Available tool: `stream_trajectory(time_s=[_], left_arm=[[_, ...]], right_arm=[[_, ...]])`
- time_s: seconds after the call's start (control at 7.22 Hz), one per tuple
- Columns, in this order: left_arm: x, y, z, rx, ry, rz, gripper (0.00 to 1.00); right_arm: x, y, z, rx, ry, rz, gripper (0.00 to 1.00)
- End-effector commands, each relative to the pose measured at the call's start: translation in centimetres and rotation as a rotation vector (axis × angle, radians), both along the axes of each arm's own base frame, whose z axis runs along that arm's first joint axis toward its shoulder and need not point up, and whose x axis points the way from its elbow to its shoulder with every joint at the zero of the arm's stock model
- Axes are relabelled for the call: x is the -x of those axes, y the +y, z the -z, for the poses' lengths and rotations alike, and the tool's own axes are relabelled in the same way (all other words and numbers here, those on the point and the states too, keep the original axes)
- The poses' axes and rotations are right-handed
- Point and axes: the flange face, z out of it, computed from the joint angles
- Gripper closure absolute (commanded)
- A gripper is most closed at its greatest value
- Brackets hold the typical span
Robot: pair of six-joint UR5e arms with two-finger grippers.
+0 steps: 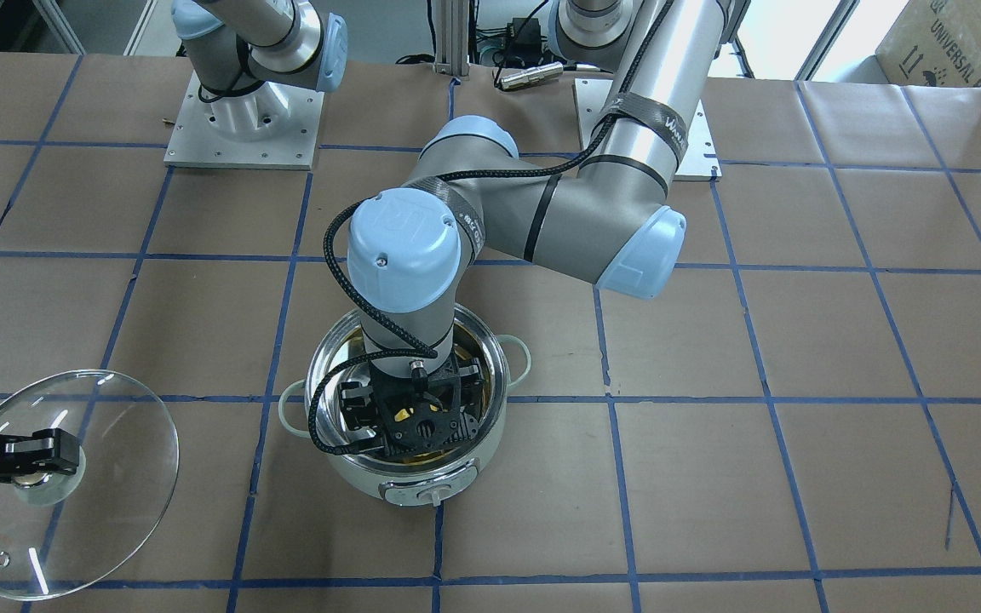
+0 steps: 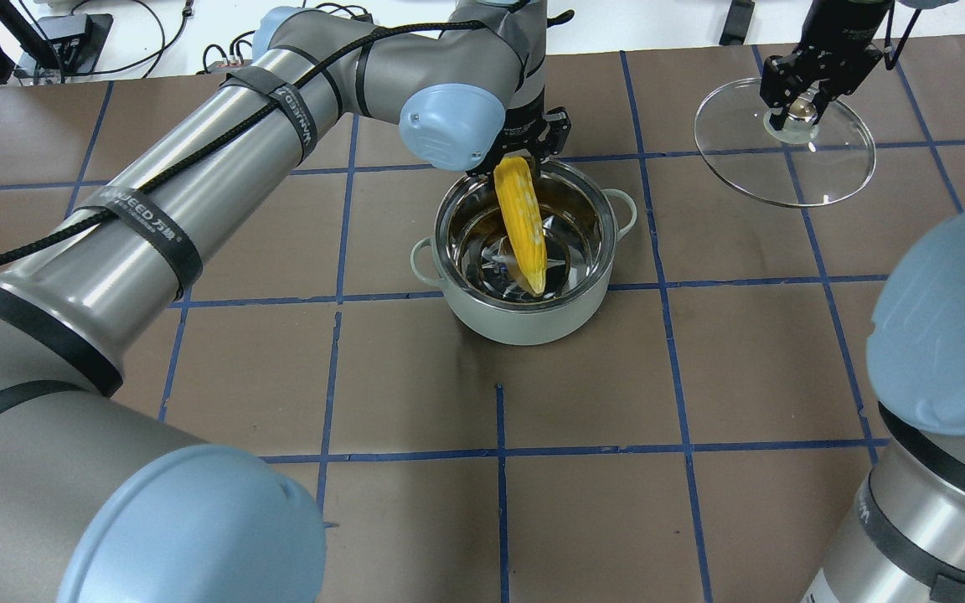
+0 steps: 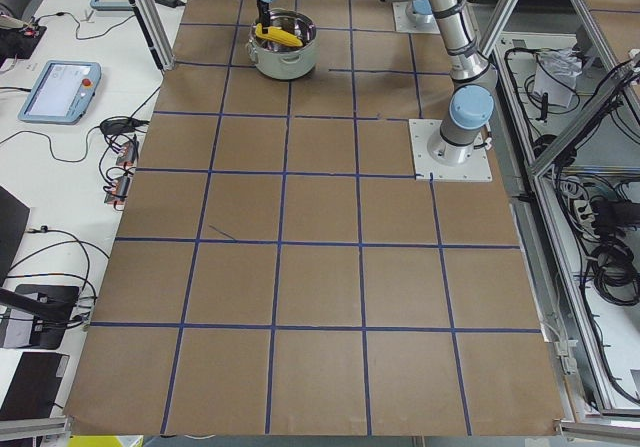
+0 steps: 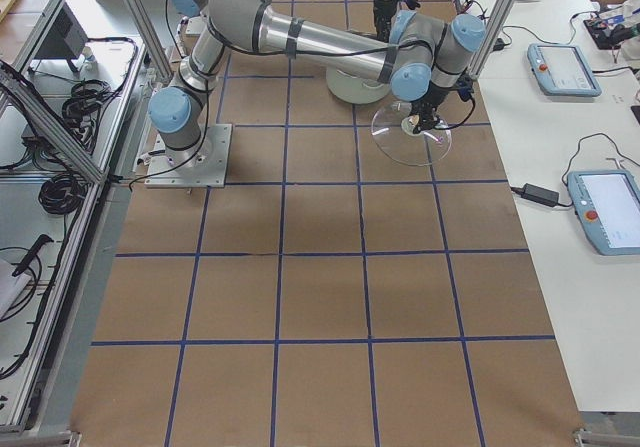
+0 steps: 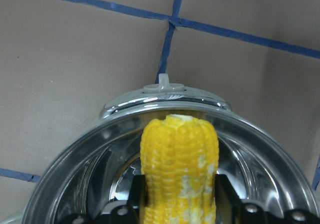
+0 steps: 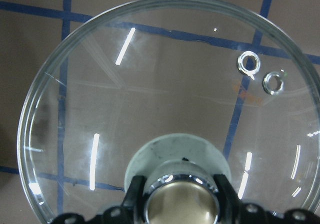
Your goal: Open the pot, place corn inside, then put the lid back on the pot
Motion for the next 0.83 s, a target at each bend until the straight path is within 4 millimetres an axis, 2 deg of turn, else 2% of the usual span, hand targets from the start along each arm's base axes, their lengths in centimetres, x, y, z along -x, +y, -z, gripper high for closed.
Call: stream_trajectory(time_s=[0.0, 0.14, 0.42, 0.55, 0.69], left_arm=[[-1.6, -0.3, 0.0, -0.014, -0.003, 0.066, 0.00], [-3.2, -0.8, -0.3, -0.030, -0.015, 0.137, 0.00], [-8.2, -1.8, -2.9, -0.052, -0.026, 0.235, 0.00], [-12.1, -2.0, -5.9, -0.056, 0.006, 0.246, 0.00], [-16.2, -1.8, -8.3, -0.083, 0.025, 0.221, 0.00]], right_arm=[[-0.2, 0.0, 0.1, -0.002, 0.000, 0.000, 0.94], [-0.2, 0.1, 0.1, -0.004, 0.000, 0.000, 0.94], [-1.4, 0.4, -1.4, 0.008, 0.004, -0.003, 0.94], [-5.0, 0.9, -3.5, 0.037, 0.016, -0.017, 0.94], [-10.3, 2.0, -5.2, 0.058, 0.029, -0.033, 0.94]])
